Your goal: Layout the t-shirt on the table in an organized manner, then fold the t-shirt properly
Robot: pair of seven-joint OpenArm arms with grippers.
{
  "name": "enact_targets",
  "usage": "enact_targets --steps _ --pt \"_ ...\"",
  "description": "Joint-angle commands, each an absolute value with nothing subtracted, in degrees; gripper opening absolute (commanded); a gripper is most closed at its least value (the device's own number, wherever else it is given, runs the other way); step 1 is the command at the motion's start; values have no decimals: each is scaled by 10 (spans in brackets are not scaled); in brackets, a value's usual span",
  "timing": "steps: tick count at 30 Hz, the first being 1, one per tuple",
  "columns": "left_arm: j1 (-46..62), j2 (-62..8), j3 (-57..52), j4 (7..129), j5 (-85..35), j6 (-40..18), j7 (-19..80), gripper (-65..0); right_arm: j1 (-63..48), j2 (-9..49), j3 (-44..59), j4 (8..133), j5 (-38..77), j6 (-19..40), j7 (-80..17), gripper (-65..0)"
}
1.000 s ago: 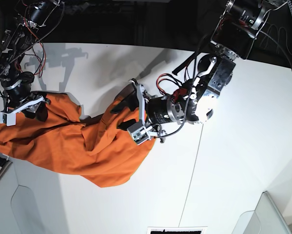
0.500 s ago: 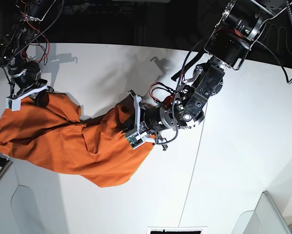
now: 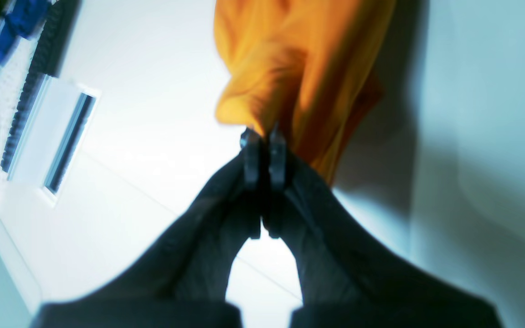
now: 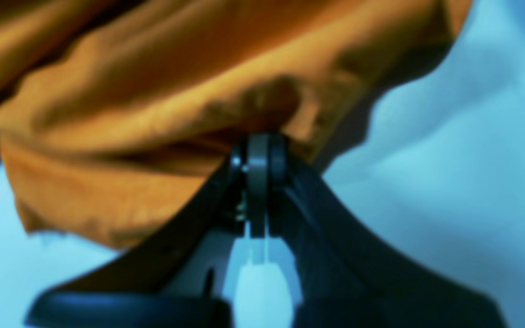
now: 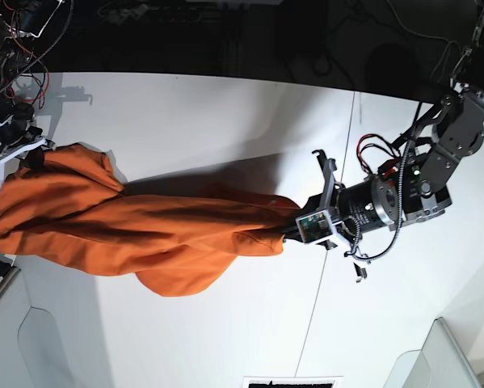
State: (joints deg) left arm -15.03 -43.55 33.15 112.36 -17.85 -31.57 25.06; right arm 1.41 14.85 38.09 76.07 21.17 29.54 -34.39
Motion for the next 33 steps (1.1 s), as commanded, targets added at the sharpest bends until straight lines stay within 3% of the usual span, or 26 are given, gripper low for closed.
enact_targets --steps 1,7,8,10,12,14,16,18,24,33 --pt "-160 -452 326 1157 -183 -313 238 -650 20 157 386 771 220 298 -334 -650" --pt "-150 -490 326 1265 -204 -311 261 -650 20 157 395 771 221 298 -335 -650" --pt "-141 -491 326 1270 -216 -311 274 -650 20 157 395 771 221 298 -335 -623" --pt "-118 -490 326 1270 -243 -311 290 -642 20 157 395 771 221 298 -335 -498" --pt "-92 -484 326 1270 -251 -311 300 -500 20 157 395 771 221 298 -334 -412" --pt "-66 -474 326 1270 -251 -311 300 -361 21 157 395 771 238 298 -334 -393" --pt "-48 -457 326 1270 -251 -311 300 -303 21 157 395 771 260 298 -334 -393" --pt "-43 -439 326 1270 -247 -305 301 -304 21 157 395 771 277 298 -334 -393" --pt "-43 -394 289 1262 -177 -147 302 -304 22 153 395 789 319 298 -350 -393" --pt "-43 -344 270 1168 -213 -193 313 -304 69 151 395 847 292 297 -340 -393"
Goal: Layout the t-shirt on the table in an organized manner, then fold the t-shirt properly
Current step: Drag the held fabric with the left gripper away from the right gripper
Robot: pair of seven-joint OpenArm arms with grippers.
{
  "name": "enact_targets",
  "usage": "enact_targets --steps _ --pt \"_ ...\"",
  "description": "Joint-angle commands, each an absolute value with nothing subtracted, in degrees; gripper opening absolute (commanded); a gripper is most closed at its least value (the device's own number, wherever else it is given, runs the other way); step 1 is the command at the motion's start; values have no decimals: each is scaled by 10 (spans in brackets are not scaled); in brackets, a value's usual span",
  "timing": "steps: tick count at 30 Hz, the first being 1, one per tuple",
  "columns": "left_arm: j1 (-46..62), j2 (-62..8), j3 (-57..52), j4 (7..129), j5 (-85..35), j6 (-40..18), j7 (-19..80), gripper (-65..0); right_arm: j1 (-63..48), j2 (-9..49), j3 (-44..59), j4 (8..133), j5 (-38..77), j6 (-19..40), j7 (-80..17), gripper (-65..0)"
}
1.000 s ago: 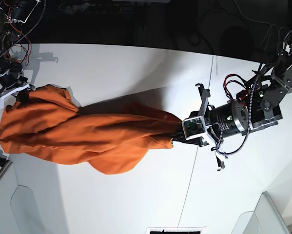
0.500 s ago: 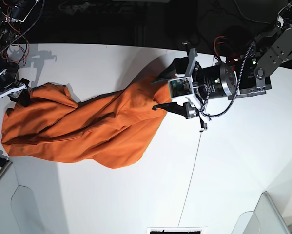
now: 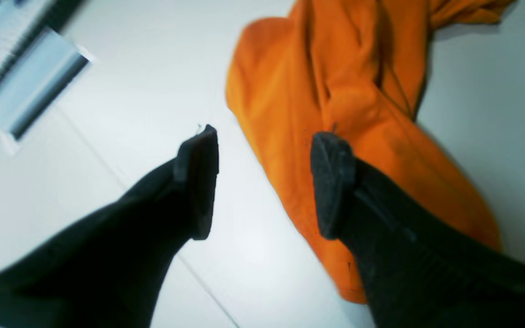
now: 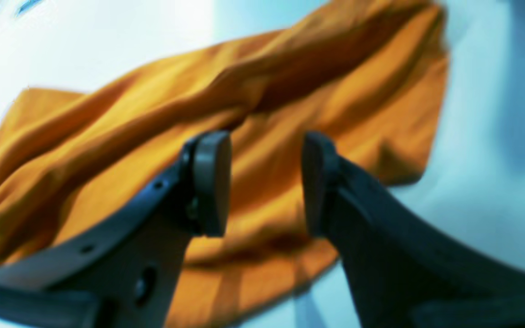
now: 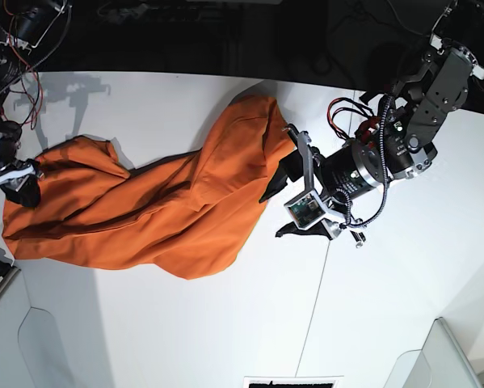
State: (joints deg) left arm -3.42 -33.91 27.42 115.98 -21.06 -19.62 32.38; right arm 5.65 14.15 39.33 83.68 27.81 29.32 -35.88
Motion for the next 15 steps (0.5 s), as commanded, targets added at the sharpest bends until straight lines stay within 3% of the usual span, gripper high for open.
enact_targets --steps 1,7,15 --pt "-43 -339 270 1152 -217 -201 314 -304 82 151 395 845 277 297 -333 -393" --pt "-43 -330 270 1092 -260 -224 336 -304 137 165 363 843 138 285 -293 -393" --pt "-36 -330 270 1090 -348 -269 367 -304 142 264 159 800 -43 282 -190 -393"
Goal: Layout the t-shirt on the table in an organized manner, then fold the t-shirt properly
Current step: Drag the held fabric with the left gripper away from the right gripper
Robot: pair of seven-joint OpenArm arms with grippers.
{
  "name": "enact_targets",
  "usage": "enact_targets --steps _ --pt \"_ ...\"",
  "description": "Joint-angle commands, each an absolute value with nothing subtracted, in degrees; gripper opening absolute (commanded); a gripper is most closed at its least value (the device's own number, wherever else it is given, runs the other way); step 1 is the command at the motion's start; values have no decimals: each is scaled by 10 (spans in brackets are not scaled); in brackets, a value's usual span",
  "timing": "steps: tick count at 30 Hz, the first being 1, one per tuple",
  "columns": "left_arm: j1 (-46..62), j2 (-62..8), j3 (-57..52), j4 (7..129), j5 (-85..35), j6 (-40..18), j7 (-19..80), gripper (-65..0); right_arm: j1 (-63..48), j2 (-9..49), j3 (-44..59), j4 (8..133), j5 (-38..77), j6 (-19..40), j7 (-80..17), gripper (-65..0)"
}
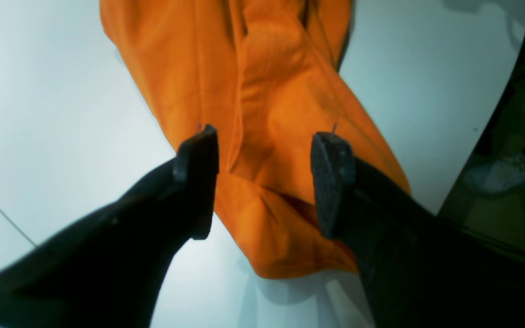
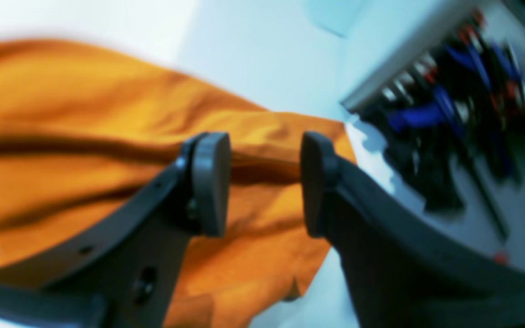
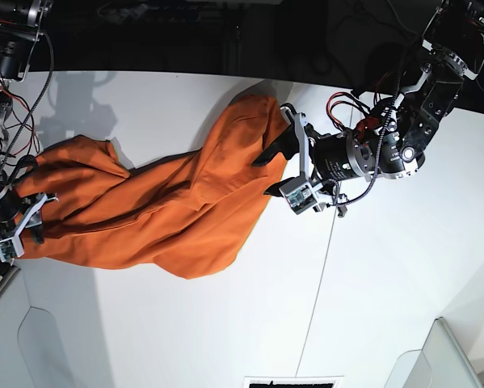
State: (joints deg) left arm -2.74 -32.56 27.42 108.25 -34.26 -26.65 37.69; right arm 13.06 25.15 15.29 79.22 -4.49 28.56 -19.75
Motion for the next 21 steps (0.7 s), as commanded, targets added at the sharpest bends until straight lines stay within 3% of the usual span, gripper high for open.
enact_targets --steps 1,3,6,19,21 --pt "-34 -330 270 1090 -347 -269 367 -304 146 272 137 786 -61 281 -179 -393" --pt "-31 -330 270 1087 -348 -276 367 -290 161 285 99 753 -95 272 -161 -386" --pt "-23 -328 271 1084 -350 -289 366 -215 192 297 55 700 -125 256 -141 -335" --pt "-22 -262 271 945 -344 -318 335 -211 294 298 -33 560 -131 255 -105 -338" --pt "-22 -262 271 945 -352 -329 335 -212 295 298 -53 556 -131 255 -105 -383"
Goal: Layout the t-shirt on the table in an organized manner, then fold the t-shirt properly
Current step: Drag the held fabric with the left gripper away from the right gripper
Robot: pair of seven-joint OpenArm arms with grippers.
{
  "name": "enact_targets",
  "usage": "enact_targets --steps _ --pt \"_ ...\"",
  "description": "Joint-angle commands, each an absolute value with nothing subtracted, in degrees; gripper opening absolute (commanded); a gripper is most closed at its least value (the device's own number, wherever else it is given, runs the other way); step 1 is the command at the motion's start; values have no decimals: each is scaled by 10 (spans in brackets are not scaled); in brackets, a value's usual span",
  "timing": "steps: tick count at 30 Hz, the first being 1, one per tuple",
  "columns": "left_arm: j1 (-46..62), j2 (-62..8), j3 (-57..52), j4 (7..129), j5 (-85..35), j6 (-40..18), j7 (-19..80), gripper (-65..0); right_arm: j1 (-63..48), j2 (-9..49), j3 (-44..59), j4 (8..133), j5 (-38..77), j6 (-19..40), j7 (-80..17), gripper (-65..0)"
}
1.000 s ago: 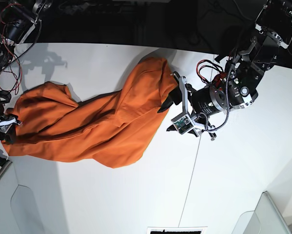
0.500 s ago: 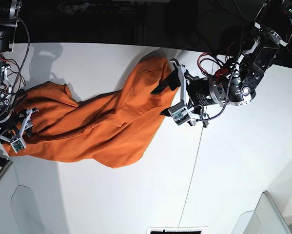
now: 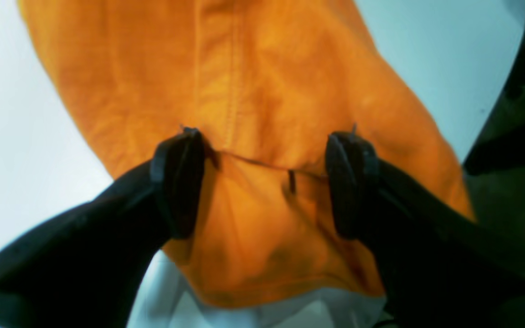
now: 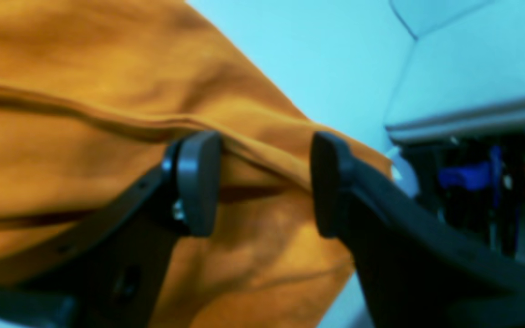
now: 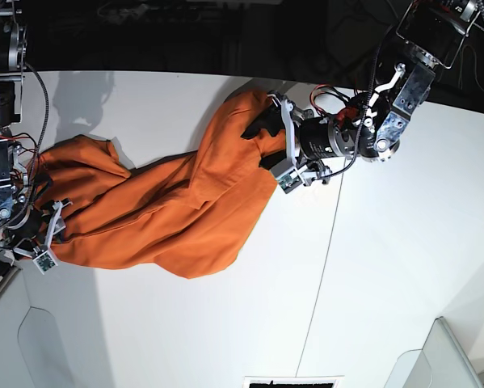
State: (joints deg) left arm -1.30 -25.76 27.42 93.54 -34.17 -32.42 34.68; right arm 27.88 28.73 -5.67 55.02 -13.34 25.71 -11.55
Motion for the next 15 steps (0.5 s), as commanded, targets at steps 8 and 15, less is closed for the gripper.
enact_targets --steps 8,15 --pt "-22 -262 271 945 -354 -360 343 -494 295 296 -75 552 -98 252 -102 -650" --pt "-22 -262 271 959 -433 -400 367 -650 301 296 -75 562 -68 237 -101 -650"
